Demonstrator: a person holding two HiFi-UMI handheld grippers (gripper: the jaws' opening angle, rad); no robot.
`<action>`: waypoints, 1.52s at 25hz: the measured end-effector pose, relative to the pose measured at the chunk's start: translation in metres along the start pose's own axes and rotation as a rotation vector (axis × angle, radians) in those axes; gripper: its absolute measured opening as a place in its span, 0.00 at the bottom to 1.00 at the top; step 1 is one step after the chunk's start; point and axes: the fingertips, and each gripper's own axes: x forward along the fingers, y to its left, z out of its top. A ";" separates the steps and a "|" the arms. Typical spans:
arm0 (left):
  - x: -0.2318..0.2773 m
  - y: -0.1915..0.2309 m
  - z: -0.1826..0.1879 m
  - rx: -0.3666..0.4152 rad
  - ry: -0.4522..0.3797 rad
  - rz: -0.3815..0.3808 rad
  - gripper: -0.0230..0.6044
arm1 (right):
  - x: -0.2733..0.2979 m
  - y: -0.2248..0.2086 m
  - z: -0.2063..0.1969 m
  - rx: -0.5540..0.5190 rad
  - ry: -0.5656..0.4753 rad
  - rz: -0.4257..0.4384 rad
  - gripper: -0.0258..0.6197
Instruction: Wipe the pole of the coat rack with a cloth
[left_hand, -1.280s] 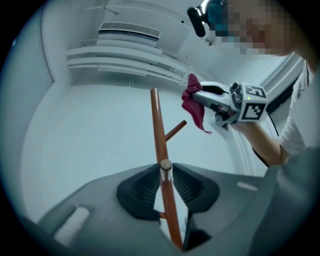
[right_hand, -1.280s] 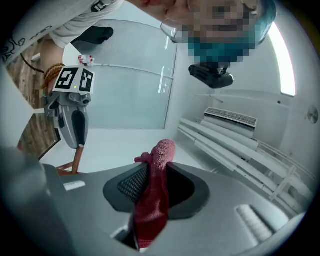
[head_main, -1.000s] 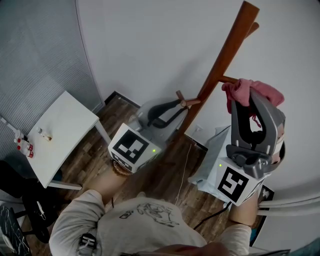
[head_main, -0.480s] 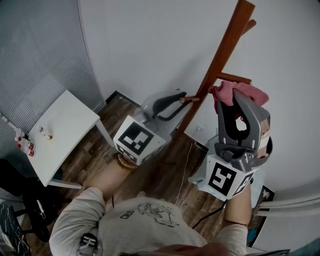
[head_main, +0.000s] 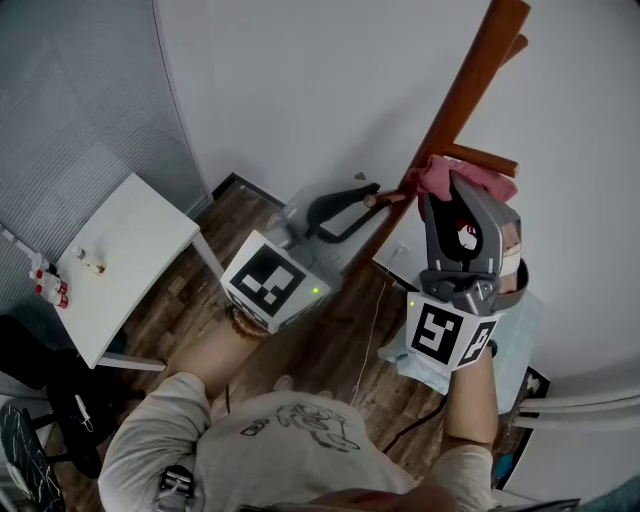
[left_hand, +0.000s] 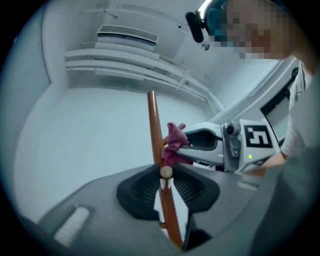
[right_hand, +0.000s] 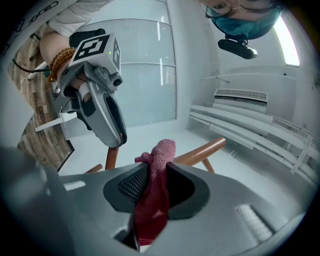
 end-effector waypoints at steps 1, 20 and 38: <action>-0.001 -0.004 0.002 0.001 0.002 -0.004 0.17 | -0.002 0.000 -0.003 0.014 0.002 0.005 0.20; 0.010 0.015 -0.020 -0.010 0.022 -0.011 0.17 | 0.020 0.080 -0.059 0.232 0.024 0.084 0.20; 0.011 0.014 -0.022 0.012 0.044 -0.015 0.17 | 0.004 0.169 -0.079 0.266 0.064 0.183 0.20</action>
